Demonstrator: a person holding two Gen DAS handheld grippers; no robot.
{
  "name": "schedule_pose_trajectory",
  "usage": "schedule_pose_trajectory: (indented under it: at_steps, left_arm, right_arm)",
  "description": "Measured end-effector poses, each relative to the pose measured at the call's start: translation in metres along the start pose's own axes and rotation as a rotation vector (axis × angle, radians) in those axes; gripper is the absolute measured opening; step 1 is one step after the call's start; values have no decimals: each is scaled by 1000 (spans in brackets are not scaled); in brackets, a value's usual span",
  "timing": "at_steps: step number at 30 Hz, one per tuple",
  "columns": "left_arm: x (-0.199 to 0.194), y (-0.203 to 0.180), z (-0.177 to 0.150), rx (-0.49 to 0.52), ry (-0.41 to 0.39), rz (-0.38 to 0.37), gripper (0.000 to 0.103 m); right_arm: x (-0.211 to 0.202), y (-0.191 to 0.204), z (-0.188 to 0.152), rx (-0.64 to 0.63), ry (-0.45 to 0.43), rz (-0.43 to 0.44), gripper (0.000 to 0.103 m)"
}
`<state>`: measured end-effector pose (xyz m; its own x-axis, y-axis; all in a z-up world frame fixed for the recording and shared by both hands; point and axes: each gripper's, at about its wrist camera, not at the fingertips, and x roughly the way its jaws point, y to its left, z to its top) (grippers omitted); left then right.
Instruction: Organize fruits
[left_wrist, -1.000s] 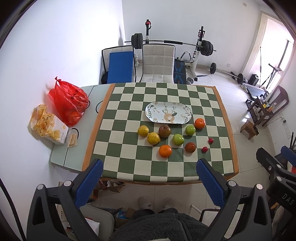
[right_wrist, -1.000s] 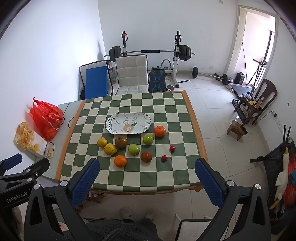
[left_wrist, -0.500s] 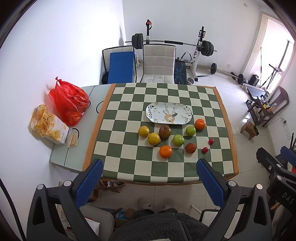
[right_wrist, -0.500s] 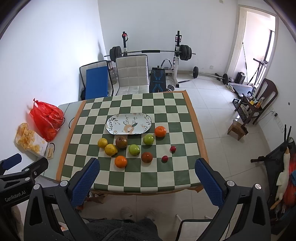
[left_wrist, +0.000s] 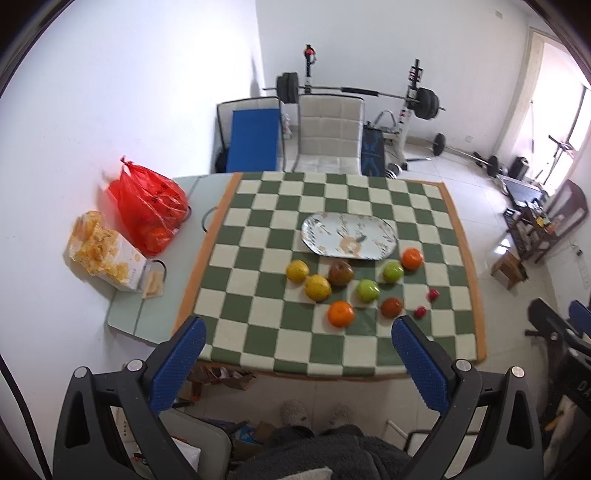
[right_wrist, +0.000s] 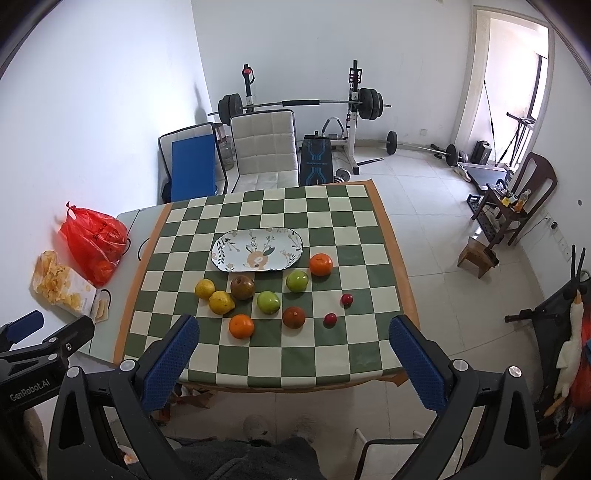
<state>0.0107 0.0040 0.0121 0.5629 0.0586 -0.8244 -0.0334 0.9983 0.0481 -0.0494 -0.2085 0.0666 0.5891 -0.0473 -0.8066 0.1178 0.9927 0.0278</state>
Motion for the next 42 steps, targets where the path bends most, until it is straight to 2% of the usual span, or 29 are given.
schedule_pose_trajectory:
  at_steps: [4, 8, 9, 13, 18, 21, 24, 25, 27, 28, 31, 33, 35, 37, 39, 42]
  left_arm:
    - [36, 10, 6, -10, -49, 146, 103]
    - [85, 14, 11, 27, -28, 286, 103]
    - [102, 15, 14, 38, 1, 317, 103]
    - [160, 19, 23, 41, 101, 346, 103]
    - [240, 24, 36, 99, 243, 330, 103]
    - [288, 32, 41, 119, 344, 285, 103]
    - [342, 45, 42, 117, 463, 189, 101]
    - [357, 47, 43, 123, 497, 162, 98]
    - [388, 51, 46, 121, 565, 88, 89]
    - [405, 51, 48, 122, 600, 56, 86]
    - [445, 50, 54, 82, 693, -54, 86]
    - [473, 47, 54, 25, 769, -144, 86]
    - [495, 38, 52, 16, 815, -197, 86]
    - [513, 26, 48, 39, 857, -216, 86]
    - [525, 16, 46, 69, 866, -223, 86]
    - [533, 6, 46, 84, 867, -238, 86]
  right_arm:
    - [40, -14, 8, 46, -6, 48, 103]
    - [113, -25, 8, 93, 93, 123, 103]
    - [134, -25, 8, 102, 125, 149, 103]
    - [215, -19, 2, 118, 239, 219, 103]
    - [316, 11, -16, 108, 393, 277, 101]
    - [370, 42, -32, 104, 486, 280, 99]
    - [417, 70, -51, 124, 572, 272, 93]
    - [436, 79, -59, 137, 606, 255, 87]
    - [462, 92, -72, 163, 656, 231, 81]
    - [473, 99, -78, 173, 673, 215, 81]
    - [496, 116, -95, 216, 728, 190, 80]
    - [503, 126, -100, 203, 738, 133, 81]
    - [506, 134, -100, 179, 714, 89, 81]
    - [509, 136, -101, 177, 699, 44, 71]
    - [512, 134, -102, 202, 694, 21, 65]
    - [514, 131, -105, 257, 709, 30, 63]
